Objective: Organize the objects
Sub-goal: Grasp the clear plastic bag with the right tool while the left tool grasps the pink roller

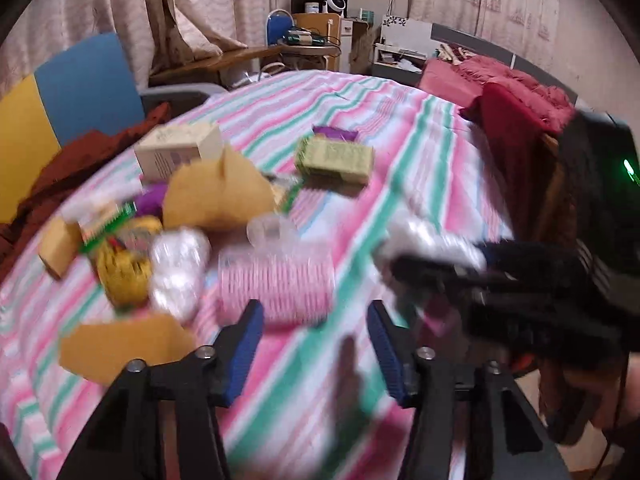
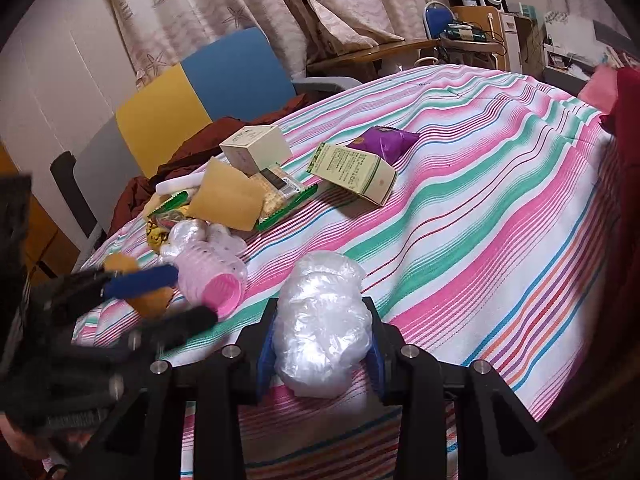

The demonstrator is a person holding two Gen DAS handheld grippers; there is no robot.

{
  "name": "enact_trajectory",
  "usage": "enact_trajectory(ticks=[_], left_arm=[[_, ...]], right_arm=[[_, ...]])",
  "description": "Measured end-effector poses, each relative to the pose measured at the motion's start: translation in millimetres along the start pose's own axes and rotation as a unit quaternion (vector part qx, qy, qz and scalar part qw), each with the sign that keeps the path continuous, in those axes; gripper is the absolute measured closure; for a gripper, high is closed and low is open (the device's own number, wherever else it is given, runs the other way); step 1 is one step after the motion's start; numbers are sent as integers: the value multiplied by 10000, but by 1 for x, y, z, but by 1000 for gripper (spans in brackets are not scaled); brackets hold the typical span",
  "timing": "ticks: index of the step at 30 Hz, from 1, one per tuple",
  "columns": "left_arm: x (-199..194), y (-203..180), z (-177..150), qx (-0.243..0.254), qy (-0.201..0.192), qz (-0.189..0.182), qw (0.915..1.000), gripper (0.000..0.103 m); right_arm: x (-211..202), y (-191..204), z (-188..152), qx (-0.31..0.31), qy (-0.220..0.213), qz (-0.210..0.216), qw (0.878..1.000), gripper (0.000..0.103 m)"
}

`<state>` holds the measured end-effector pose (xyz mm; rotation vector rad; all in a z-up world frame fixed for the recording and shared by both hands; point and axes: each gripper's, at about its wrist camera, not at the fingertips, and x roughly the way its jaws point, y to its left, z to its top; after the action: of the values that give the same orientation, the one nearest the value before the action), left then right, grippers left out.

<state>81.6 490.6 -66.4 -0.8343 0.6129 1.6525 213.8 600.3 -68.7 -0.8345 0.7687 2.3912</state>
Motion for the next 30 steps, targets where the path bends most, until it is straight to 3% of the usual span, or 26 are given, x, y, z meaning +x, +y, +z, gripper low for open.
enact_trajectory(ticks=[3, 7, 9, 15, 20, 24, 30], left_arm=[[1, 9, -17, -381, 95, -283, 9988, 57], [-19, 19, -21, -863, -449, -234, 9950, 56], [-18, 22, -8, -1021, -439, -221, 9936, 54], [4, 17, 25, -635, -166, 657, 9957, 47], [9, 16, 28, -495, -181, 555, 9971, 36], [14, 17, 24, -505, -155, 68, 9986, 34], [27, 16, 20, -426, 7, 275, 9987, 33]], right_arm=[[0, 0, 0, -7, -9, -24, 10000, 64], [0, 0, 0, 6, -7, -10, 10000, 64], [0, 1, -1, 0, -24, -34, 10000, 64], [-1, -1, 0, 30, -12, 9, 10000, 64], [-1, -1, -2, 59, -28, 28, 10000, 64], [-1, -3, -1, 107, -13, 95, 9999, 64], [0, -2, -2, 109, -18, 92, 9999, 64]])
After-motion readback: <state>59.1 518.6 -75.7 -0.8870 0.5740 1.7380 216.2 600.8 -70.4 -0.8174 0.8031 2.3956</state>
